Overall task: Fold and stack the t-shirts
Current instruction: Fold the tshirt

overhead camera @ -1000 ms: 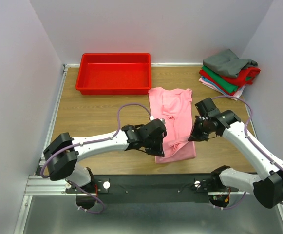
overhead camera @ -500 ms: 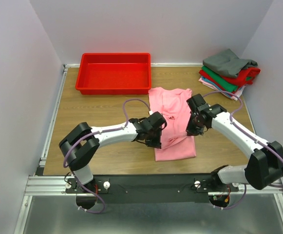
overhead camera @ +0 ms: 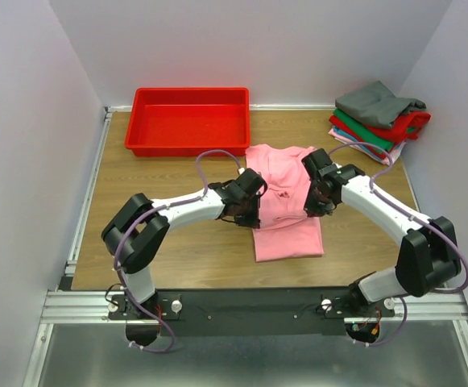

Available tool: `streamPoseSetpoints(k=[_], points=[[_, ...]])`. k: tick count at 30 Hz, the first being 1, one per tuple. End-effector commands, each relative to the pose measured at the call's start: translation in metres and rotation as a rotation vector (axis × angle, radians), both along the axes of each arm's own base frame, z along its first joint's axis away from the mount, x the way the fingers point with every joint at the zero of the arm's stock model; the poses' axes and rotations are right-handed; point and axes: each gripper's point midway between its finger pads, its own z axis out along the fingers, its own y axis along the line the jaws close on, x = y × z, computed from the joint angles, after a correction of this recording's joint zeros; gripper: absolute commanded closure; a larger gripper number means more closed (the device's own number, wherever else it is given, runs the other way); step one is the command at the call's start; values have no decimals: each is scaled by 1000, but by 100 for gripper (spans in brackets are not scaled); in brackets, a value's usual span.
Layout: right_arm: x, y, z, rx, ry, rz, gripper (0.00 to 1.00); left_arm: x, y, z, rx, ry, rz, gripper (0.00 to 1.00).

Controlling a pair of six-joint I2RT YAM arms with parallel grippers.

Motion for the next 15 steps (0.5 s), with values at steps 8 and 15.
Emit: streamPoseSetpoints(k=[8, 15], points=[[25, -4, 3, -75, -63, -1, 99, 31, -14, 4, 8, -58, -72, 100], [27, -7, 0, -100, -55, 8, 99, 39, -11, -5, 26, -46, -71, 100]])
